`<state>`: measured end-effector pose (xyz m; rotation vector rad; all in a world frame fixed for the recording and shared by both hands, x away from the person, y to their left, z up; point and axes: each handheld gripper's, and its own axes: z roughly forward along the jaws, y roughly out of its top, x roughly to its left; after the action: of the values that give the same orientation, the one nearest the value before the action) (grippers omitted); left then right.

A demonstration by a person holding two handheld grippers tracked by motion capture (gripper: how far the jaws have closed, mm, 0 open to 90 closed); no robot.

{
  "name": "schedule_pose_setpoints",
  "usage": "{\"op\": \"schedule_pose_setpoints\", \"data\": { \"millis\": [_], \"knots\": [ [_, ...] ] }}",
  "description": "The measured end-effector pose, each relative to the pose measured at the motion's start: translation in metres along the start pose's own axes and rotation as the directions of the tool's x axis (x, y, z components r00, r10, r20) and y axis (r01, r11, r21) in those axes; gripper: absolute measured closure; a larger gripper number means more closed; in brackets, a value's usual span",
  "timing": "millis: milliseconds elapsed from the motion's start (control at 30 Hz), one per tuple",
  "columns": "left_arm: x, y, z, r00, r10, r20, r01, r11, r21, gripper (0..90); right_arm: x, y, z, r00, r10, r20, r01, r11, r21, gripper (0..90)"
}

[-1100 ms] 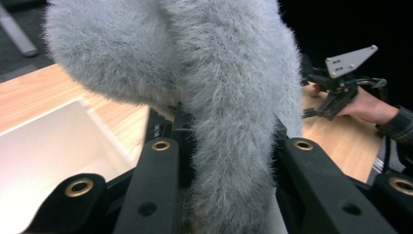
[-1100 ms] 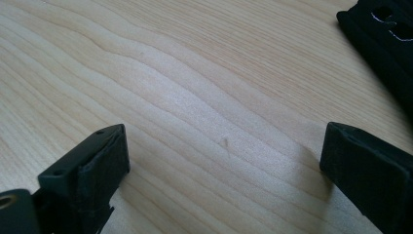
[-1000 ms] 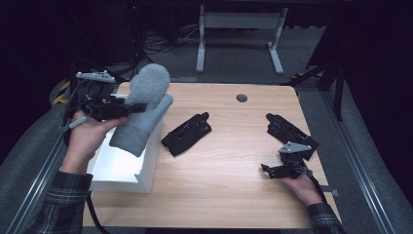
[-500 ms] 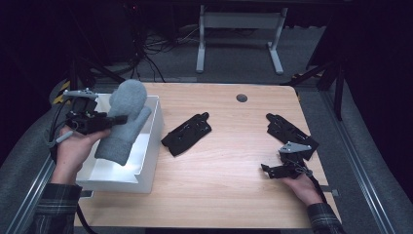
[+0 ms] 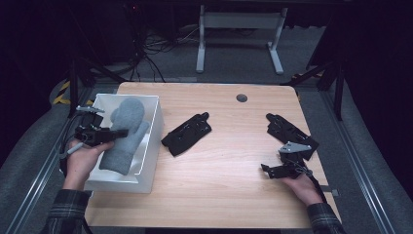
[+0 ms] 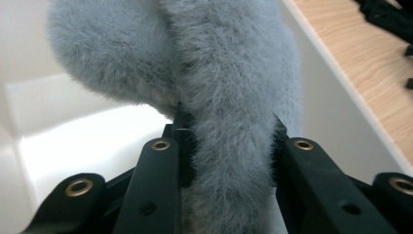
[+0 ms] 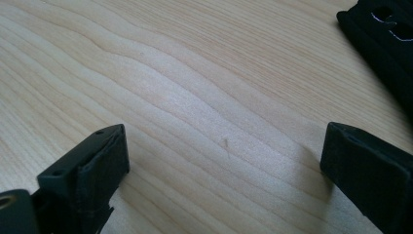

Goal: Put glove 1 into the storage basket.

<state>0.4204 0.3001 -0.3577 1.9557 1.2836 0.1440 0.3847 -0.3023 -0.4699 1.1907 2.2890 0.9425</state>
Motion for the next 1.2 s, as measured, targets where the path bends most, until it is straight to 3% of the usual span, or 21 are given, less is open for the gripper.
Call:
{"op": "schedule_pose_setpoints", "data": {
  "millis": [300, 533, 633, 733, 833, 1000, 1067, 1200],
  "knots": [
    [0.014, -0.011, 0.03, 0.9992, -0.04, 0.006, 0.04, 0.9975, 0.059, 69.9, 0.0, 0.0, 0.0, 1.0, -0.001, -0.001, 0.001, 1.0, 0.0, 4.0],
    [0.026, -0.014, 0.055, 0.9962, -0.081, 0.033, 0.076, 0.9883, 0.133, 68.3, 0.0, 0.0, 0.0, 1.0, 0.0, -0.002, 0.0, 1.0, 0.0, 3.9],
    [0.033, -0.017, 0.063, 0.996, -0.09, -0.001, 0.089, 0.9816, 0.169, 66.8, 0.0, 0.0, 0.0, 1.0, -0.001, -0.002, 0.001, 1.0, 0.0, 3.8],
    [0.039, -0.019, 0.066, 0.9936, -0.112, -0.005, 0.112, 0.9781, 0.175, 64.2, 0.0, 0.0, 0.0, 1.0, -0.001, -0.001, 0.001, 1.0, -0.001, 3.7],
    [0.043, -0.02, 0.067, 0.9919, -0.116, -0.052, 0.124, 0.9747, 0.186, 58.3, 0.0, 0.0, 0.0, 1.0, -0.001, -0.001, 0.001, 1.0, -0.001, 3.7],
    [0.041, -0.018, 0.061, 0.9912, -0.105, -0.082, 0.117, 0.9805, 0.158, 43.7, 0.0, 0.0, 0.0, 1.0, -0.001, -0.002, 0.001, 1.0, -0.001, 3.6],
    [0.038, -0.016, 0.054, 0.9921, -0.087, -0.09, 0.099, 0.9865, 0.131, 40.4, 0.0, 0.0, 0.0, 1.0, -0.002, -0.002, 0.002, 1.0, -0.001, 3.6],
    [0.033, -0.011, 0.041, 0.9929, -0.067, -0.098, 0.077, 0.9916, 0.104, 34.4, 0.0, 0.0, 0.0, 1.0, -0.002, -0.001, 0.002, 1.0, -0.001, 3.6]
  ]
}}
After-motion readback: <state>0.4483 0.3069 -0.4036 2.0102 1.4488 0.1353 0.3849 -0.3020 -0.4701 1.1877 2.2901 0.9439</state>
